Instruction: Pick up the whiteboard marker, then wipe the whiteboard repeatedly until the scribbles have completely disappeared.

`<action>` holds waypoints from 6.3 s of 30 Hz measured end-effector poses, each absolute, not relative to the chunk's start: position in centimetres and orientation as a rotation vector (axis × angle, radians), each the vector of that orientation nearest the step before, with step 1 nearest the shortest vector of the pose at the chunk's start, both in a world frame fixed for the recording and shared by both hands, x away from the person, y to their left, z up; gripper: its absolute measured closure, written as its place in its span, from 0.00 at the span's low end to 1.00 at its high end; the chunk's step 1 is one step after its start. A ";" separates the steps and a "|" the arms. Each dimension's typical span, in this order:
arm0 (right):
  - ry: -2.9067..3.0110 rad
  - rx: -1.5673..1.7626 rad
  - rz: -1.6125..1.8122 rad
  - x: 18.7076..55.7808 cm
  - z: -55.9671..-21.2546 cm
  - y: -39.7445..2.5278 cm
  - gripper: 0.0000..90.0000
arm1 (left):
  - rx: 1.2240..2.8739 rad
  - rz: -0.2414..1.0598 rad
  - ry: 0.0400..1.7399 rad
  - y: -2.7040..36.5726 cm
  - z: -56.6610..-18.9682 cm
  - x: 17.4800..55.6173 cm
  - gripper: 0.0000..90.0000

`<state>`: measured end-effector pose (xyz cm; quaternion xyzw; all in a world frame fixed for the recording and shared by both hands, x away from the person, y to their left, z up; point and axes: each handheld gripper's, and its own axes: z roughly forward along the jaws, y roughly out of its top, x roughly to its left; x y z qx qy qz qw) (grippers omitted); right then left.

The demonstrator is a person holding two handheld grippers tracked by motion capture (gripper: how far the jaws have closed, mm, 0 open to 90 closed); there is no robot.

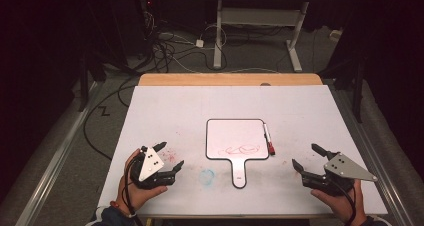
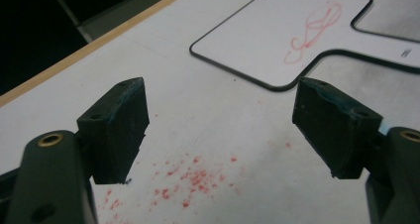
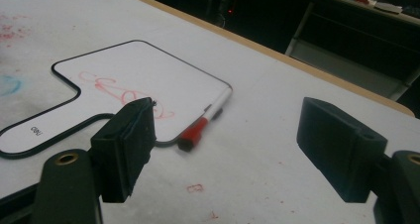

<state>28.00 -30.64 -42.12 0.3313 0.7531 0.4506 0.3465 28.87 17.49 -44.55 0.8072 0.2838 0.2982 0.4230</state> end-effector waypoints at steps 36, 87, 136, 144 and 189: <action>2.307 1.262 1.073 41.1 -42.7 -28.5 0.46 | 2.163 0.676 0.694 16.6 -46.3 29.5 0.24; 2.306 1.075 1.342 40.8 -39.9 -21.6 0.91 | 1.973 0.301 0.688 11.0 -43.7 32.3 0.32; 2.211 0.741 1.490 34.6 -40.9 -16.3 0.91 | 1.967 0.287 0.616 2.7 -43.7 35.0 0.87; 2.175 0.734 1.499 34.8 -40.6 -17.2 0.91 | 1.979 0.327 0.601 3.5 -43.7 35.0 0.54; 2.241 0.683 1.478 37.1 -40.8 -18.4 0.91 | 2.122 0.591 0.761 17.8 -46.5 30.2 0.22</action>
